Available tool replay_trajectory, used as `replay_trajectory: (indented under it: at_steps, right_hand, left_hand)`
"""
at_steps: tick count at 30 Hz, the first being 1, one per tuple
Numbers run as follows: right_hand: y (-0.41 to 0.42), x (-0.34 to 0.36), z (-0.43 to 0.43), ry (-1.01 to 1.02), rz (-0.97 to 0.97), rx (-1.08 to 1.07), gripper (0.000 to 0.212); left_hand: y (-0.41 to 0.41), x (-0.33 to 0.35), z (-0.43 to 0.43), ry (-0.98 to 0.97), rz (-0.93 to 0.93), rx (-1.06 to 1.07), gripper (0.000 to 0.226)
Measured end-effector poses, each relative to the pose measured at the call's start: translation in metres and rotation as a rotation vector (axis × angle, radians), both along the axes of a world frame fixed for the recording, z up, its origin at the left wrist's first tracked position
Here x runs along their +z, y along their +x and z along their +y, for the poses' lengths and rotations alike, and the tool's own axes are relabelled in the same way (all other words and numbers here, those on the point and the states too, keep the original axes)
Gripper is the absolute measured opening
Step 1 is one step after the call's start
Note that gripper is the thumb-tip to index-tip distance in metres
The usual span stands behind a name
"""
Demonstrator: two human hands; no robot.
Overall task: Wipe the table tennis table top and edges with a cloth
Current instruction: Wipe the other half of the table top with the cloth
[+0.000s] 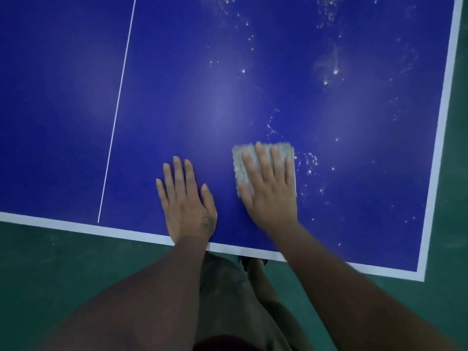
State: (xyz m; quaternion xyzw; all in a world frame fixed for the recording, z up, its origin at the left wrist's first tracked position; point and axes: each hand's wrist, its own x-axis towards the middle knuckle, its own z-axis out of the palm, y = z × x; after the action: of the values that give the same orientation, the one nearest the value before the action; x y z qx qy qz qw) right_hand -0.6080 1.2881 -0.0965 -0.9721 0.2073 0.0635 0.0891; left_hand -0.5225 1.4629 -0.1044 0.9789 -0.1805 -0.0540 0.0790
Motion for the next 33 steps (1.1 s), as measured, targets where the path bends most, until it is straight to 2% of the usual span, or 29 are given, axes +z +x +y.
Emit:
replay_trajectory:
  at_steps: [4,7,10,13,18,22,25,30,33]
  right_hand:
    - [0.082,-0.005,-0.044,-0.018,-0.055,-0.179,0.069]
    - [0.095,0.000,-0.035,0.001,-0.038,-0.235,0.069]
    - [0.052,0.003,0.005,0.041,-0.067,-0.107,0.066]
    - [-0.011,0.007,0.037,0.064,-0.015,0.002,0.067]
    - [-0.029,0.000,-0.016,0.011,-0.046,0.135,0.067]
    - [0.007,-0.005,-0.081,-0.045,-0.055,-0.139,0.067]
    - [0.030,-0.002,-0.066,-0.054,-0.043,-0.302,0.067]
    - [0.016,0.001,0.001,0.035,-0.049,-0.068,0.069]
    - [-0.027,0.000,-0.005,0.020,-0.038,-0.018,0.069]
  left_hand:
    - [0.000,0.000,-0.001,-0.009,-0.002,-0.001,0.067]
    - [-0.001,0.000,-0.001,-0.019,-0.007,-0.001,0.065]
    - [-0.001,0.000,-0.001,-0.037,-0.010,-0.002,0.065]
    - [0.000,0.000,-0.001,-0.044,0.000,0.003,0.065]
    - [0.000,0.001,0.000,-0.050,0.014,0.010,0.066]
    - [0.000,0.002,0.000,-0.053,0.018,0.014,0.065]
    - [0.000,0.001,0.000,-0.058,0.012,0.010,0.065]
    - [0.000,0.000,0.000,-0.038,0.000,0.004,0.065]
    - [0.000,0.000,0.000,-0.022,0.006,0.006,0.065]
